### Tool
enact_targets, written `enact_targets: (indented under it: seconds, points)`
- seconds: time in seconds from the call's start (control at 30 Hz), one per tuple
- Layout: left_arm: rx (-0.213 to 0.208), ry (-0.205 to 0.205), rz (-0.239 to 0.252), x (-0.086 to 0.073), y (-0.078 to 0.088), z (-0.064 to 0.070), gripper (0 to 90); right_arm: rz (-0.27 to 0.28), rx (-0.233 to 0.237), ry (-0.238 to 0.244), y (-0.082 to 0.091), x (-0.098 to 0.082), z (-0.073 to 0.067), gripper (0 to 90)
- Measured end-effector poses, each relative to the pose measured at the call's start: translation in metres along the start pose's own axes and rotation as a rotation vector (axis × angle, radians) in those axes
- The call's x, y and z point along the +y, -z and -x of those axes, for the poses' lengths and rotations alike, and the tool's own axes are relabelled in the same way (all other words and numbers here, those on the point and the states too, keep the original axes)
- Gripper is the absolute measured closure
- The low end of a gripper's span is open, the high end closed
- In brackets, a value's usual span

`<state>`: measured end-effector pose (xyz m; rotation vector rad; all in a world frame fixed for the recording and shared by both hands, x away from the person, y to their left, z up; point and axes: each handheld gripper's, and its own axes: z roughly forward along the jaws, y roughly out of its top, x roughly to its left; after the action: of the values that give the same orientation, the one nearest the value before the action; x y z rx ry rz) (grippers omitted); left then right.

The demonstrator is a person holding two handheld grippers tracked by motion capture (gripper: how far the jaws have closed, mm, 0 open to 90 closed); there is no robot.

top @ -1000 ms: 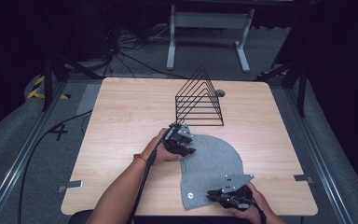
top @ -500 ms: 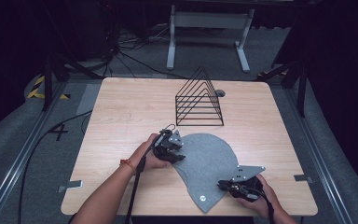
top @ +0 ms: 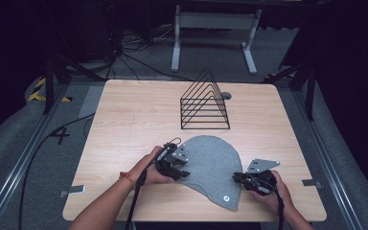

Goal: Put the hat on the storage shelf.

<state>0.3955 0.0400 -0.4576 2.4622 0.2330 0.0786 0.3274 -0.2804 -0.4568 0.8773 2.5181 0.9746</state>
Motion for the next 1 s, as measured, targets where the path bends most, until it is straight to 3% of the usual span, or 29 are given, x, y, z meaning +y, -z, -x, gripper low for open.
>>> enact_targets:
  seconds: [0.23, 0.5, 0.57, 0.63, 0.67, 0.7, 0.73, 0.77, 0.87, 0.93, 1.0]
  points:
    - [-0.015, -0.002, 0.012, 0.003, -0.004, 0.016, 51.2, -0.006, -0.045, -0.04, -0.002, 0.001, 0.019, 83.1]
    - [-0.039, -0.019, 0.014, 0.008, -0.008, 0.033, 51.0, -0.014, -0.086, -0.046, -0.007, 0.007, 0.036, 83.1]
    - [-0.037, -0.006, 0.014, 0.007, -0.007, 0.034, 50.0, -0.019, -0.097, -0.044, -0.007, 0.008, 0.037, 81.4]
    - [0.011, -0.002, 0.028, 0.007, -0.002, 0.032, 44.9, -0.019, -0.103, -0.048, -0.006, 0.009, 0.038, 77.6]
    - [0.039, 0.035, 0.062, 0.006, 0.006, 0.024, 42.1, -0.006, -0.101, -0.065, -0.004, 0.009, 0.04, 76.1]
    - [0.039, 0.035, 0.062, 0.006, 0.006, 0.024, 40.8, -0.006, -0.101, -0.065, -0.004, 0.009, 0.04, 76.1]
    - [0.099, 0.089, 0.087, 0.004, 0.016, 0.013, 39.4, 0.0, -0.107, -0.076, -0.002, 0.01, 0.043, 74.3]
    - [0.099, 0.089, 0.087, 0.004, 0.016, 0.013, 38.1, 0.0, -0.107, -0.076, -0.002, 0.01, 0.043, 74.3]
    - [0.182, 0.159, 0.123, 0.001, 0.028, -0.008, 36.8, 0.029, -0.106, -0.111, 0.002, 0.019, 0.055, 69.8]
    - [0.192, 0.17, 0.12, 0.001, 0.028, -0.014, 36.8, 0.033, -0.102, -0.121, 0.003, 0.022, 0.057, 68.8]
    - [0.204, 0.205, 0.112, 0.001, 0.025, -0.024, 36.8, 0.036, -0.092, -0.132, 0.001, 0.029, 0.064, 66.4]
